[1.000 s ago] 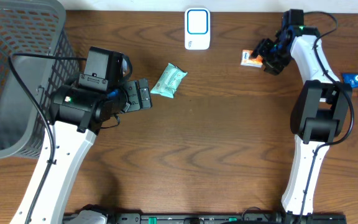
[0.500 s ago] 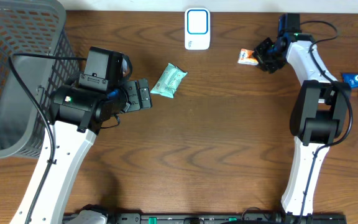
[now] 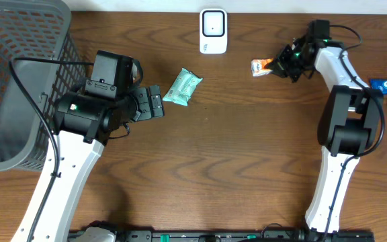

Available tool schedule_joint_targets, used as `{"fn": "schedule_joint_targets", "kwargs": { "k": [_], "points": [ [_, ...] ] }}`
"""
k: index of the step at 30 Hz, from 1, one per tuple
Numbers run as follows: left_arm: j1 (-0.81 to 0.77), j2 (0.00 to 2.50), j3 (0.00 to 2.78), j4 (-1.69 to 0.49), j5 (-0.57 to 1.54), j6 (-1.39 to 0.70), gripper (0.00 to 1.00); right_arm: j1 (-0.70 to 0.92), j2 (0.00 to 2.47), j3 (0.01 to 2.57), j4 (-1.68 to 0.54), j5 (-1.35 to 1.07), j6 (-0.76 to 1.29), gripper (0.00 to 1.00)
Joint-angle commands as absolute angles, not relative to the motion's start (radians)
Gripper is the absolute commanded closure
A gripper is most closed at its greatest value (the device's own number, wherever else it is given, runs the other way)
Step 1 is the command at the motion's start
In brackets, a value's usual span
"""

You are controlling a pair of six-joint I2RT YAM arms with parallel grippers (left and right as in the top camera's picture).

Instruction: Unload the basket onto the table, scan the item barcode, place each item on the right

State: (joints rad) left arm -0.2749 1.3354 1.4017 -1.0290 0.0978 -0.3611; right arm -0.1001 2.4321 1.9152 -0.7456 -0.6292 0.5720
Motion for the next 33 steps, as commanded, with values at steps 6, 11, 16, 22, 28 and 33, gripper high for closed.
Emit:
{"fn": "schedule_joint_targets", "kwargs": {
  "k": [6, 11, 16, 22, 28, 33],
  "points": [
    [-0.270, 1.341, 1.404, -1.032, 0.085, -0.344, 0.02, -0.186, 2.456, 1.898, -1.005, -0.690, -0.062, 0.74],
    [-0.270, 1.341, 1.404, -1.032, 0.084, -0.344, 0.02, -0.203, 2.456, 1.898, -1.129, -0.510, -0.083, 0.01],
    [-0.270, 1.341, 1.404, -1.032, 0.085, -0.344, 0.02, -0.202, 2.456, 1.898, -1.190, -0.513, 0.006, 0.01],
    [-0.270, 1.341, 1.404, -1.032, 0.085, -0.344, 0.02, -0.165, 2.456, 1.898, -1.200, -0.604, 0.168, 0.23],
    [-0.270, 1.341, 1.404, -1.032, 0.085, -0.344, 0.02, -0.116, 2.456, 1.898, -1.137, -0.513, 0.433, 0.31],
    [-0.270, 1.341, 1.404, -1.032, 0.085, -0.344, 0.02, -0.068, 2.456, 1.896, -1.065, -0.499, 0.622, 0.47]
  ]
}}
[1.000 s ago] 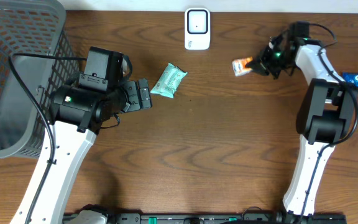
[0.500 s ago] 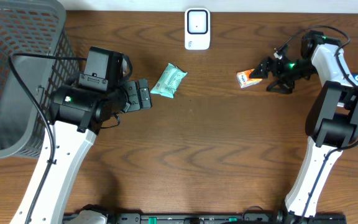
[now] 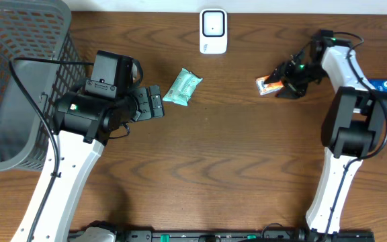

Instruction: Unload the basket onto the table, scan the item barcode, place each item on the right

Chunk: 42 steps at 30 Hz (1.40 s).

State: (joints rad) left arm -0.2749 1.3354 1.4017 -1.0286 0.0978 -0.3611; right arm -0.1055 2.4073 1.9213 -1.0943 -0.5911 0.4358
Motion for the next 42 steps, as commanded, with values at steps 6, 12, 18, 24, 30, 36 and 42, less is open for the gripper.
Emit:
{"fn": "schedule_joint_targets", "kwargs": {
  "k": [6, 12, 18, 24, 30, 36, 42],
  "points": [
    [-0.270, 1.341, 1.404, -1.032, 0.084, -0.344, 0.02, -0.020, 2.456, 1.896, -1.009, -0.377, 0.710, 0.65],
    [-0.270, 1.341, 1.404, -1.032, 0.085, -0.344, 0.02, -0.019, 2.456, 1.896, -1.008, -0.354, 0.706, 0.98],
    [-0.270, 1.341, 1.404, -1.032, 0.084, -0.344, 0.02, -0.019, 2.456, 1.896, -0.965, -0.609, 0.362, 0.99],
    [-0.270, 1.341, 1.404, -1.032, 0.085, -0.344, 0.02, -0.020, 2.456, 1.896, -1.044, -0.828, -0.111, 0.93],
    [-0.270, 1.341, 1.404, -1.032, 0.084, -0.344, 0.02, -0.019, 2.456, 1.896, -1.185, -0.829, -0.584, 0.83],
    [-0.270, 1.341, 1.404, -1.032, 0.084, -0.344, 0.02, -0.019, 2.456, 1.896, -1.337, -0.764, -0.953, 0.99],
    [-0.270, 1.341, 1.404, -1.032, 0.084, -0.344, 0.02, -0.019, 2.456, 1.896, -1.455, -0.766, -1.191, 0.99]
  ]
}}
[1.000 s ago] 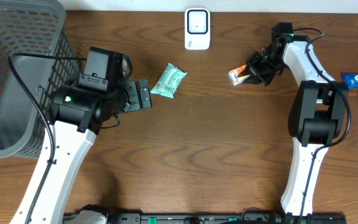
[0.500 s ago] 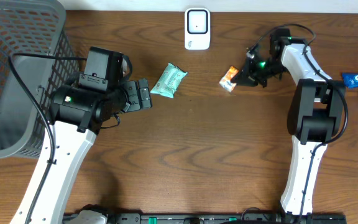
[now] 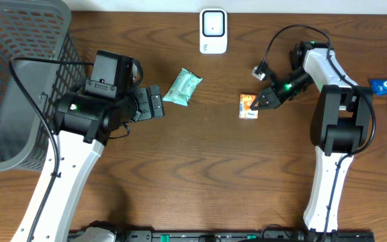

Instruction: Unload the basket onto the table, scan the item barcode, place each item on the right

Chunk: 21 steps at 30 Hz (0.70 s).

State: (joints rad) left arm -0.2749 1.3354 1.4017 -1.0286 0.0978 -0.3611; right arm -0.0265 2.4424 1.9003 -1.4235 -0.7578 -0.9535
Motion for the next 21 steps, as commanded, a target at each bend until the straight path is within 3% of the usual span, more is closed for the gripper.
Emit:
{"fn": "schedule_joint_targets", "kwargs": {
  "k": [1, 14, 17, 21],
  "points": [
    [-0.270, 1.341, 1.404, -1.032, 0.085, -0.344, 0.02, -0.019, 2.456, 1.896, -1.469, -0.769, -1.215, 0.99],
    [-0.270, 1.341, 1.404, -1.032, 0.085, -0.344, 0.02, -0.019, 2.456, 1.896, -1.466, -0.878, -1.167, 0.99],
    [-0.270, 1.341, 1.404, -1.032, 0.084, -0.344, 0.02, -0.019, 2.456, 1.899, -1.396, -0.929, -1.023, 0.98],
    [-0.270, 1.341, 1.404, -1.032, 0.084, -0.344, 0.02, -0.019, 2.456, 1.936, -1.213, -0.892, -0.650, 0.99]
  ]
}}
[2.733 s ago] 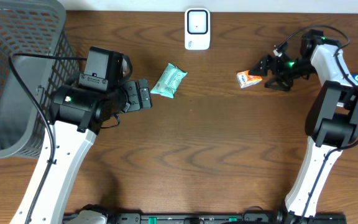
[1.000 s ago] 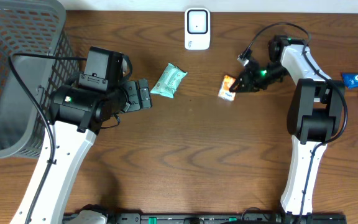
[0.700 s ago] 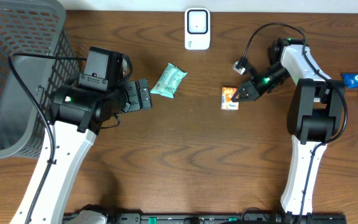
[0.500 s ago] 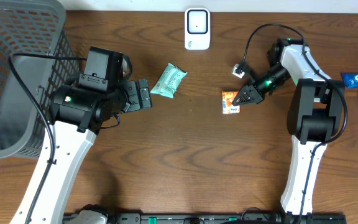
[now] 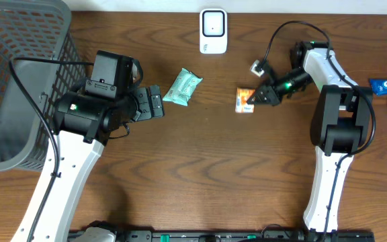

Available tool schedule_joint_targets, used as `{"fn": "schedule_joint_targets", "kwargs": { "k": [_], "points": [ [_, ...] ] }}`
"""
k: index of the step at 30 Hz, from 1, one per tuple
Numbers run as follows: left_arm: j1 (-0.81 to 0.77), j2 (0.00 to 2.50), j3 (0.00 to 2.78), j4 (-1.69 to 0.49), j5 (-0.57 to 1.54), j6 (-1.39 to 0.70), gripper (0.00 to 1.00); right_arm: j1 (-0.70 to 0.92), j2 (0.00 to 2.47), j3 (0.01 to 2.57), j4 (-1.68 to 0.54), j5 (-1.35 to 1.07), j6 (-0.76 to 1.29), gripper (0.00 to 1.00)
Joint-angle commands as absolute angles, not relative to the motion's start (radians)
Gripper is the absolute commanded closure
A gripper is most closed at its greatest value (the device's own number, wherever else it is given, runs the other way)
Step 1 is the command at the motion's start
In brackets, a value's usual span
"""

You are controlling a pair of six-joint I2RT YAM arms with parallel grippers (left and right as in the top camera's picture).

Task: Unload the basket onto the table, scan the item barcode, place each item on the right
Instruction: 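Raise the orange tissue pack up to the scanner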

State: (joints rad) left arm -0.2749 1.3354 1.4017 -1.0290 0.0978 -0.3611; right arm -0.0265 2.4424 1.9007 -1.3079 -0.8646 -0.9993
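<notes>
An orange and white packet (image 5: 245, 100) hangs right of the table's middle, with my right gripper (image 5: 259, 98) shut on its right end. The white barcode scanner (image 5: 213, 30) stands at the back edge, up and to the left of the packet. My left gripper (image 5: 154, 102) hovers left of centre, its fingers close to a green packet (image 5: 182, 87) that lies on the wood; whether its jaws are apart I cannot make out.
A grey mesh basket (image 5: 19, 81) fills the far left. A blue packet and a purple packet lie at the right edge. Cables loop from both arms.
My right gripper has carried the orange packet slightly left and up, a little nearer the scanner. The left arm and the green packet have stayed put.
My right gripper held the orange packet at the back right of the table. It then had it lower and a little to the right, then well to the left near the table's middle. Now it holds it slightly nearer the scanner. The left arm never moved.
</notes>
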Motion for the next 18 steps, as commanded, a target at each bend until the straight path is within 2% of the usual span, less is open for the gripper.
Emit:
{"fn": "schedule_joint_targets", "kwargs": {
  "k": [1, 3, 6, 13, 18],
  "points": [
    [-0.270, 1.341, 1.404, -1.032, 0.085, -0.344, 0.02, -0.019, 2.456, 1.953, -1.164, -0.858, -0.537, 0.99],
    [-0.270, 1.341, 1.404, -1.032, 0.084, -0.344, 0.02, -0.018, 2.456, 2.003, -1.080, -0.746, -0.284, 0.99],
    [-0.270, 1.341, 1.404, -1.032, 0.084, -0.344, 0.02, -0.012, 2.456, 2.101, -1.055, -0.635, -0.110, 0.99],
    [-0.270, 1.341, 1.404, -1.032, 0.085, -0.344, 0.02, 0.070, 2.455, 2.381, -1.059, -0.241, -0.035, 0.98],
    [-0.270, 1.341, 1.404, -1.032, 0.085, -0.344, 0.02, 0.218, 2.455, 2.448, -0.916, 0.197, -0.228, 0.99]
  ]
}}
